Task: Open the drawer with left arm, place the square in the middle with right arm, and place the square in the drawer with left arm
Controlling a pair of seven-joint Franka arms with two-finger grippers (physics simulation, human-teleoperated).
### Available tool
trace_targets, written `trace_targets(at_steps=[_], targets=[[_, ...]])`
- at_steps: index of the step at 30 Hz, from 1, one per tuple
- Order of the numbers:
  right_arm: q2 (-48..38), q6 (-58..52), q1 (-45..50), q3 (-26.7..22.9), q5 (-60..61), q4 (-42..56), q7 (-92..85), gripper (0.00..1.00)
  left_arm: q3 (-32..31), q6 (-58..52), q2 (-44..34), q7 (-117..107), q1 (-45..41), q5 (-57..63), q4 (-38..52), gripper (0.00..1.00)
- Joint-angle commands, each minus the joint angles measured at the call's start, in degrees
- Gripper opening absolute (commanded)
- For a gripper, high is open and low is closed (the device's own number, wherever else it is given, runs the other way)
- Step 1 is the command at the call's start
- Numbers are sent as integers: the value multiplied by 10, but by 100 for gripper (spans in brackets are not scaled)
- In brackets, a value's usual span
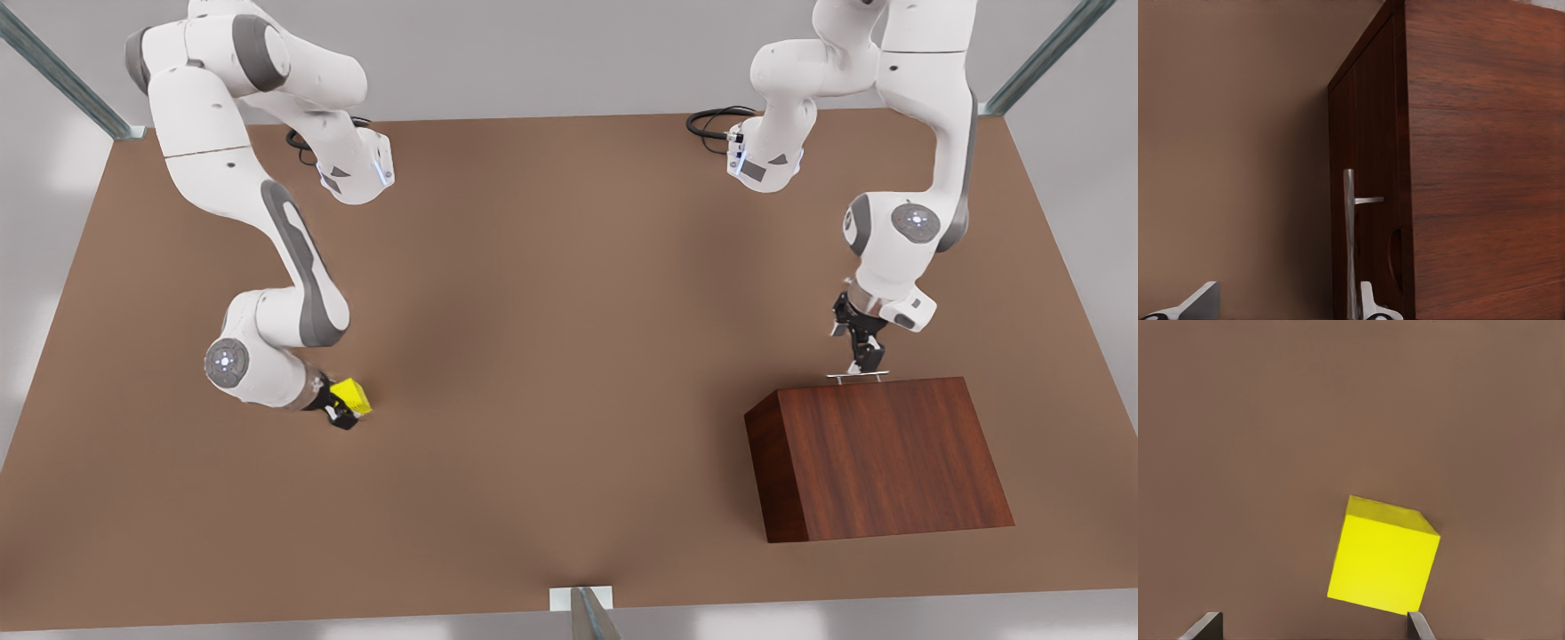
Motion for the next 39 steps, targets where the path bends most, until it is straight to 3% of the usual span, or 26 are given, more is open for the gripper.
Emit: trace_targets(at_steps=[1,5,7,18,20,21,24,35,39], targets=[[0,1,-4,0,4,0,-3,100,0,2,0,0,1,7,0,100],[7,25,-7,-3,1,-32,-11,100,0,14,13,0,12,18,2,100],[6,128,-9,-3,0,-95,-11,100,0,14,14,0,12,19,2,100],[32,125,3,-3,1,-93,4,100,0,-8,16,0,14,20,-1,100],[39,127,3,-3,1,-87,15,91,0,-22,10,0,13,20,-4,100],[44,127,4,-2,1,-78,38,81,0,-22,9,0,13,20,-7,100],[48,123,4,0,1,-77,39,76,0,-28,4,-1,13,20,-14,100],[14,100,17,3,-1,-61,34,70,0,-67,-25,-4,13,19,-34,100],[-22,12,118,4,0,-25,128,70,0,-82,-33,-13,12,19,-35,100]])
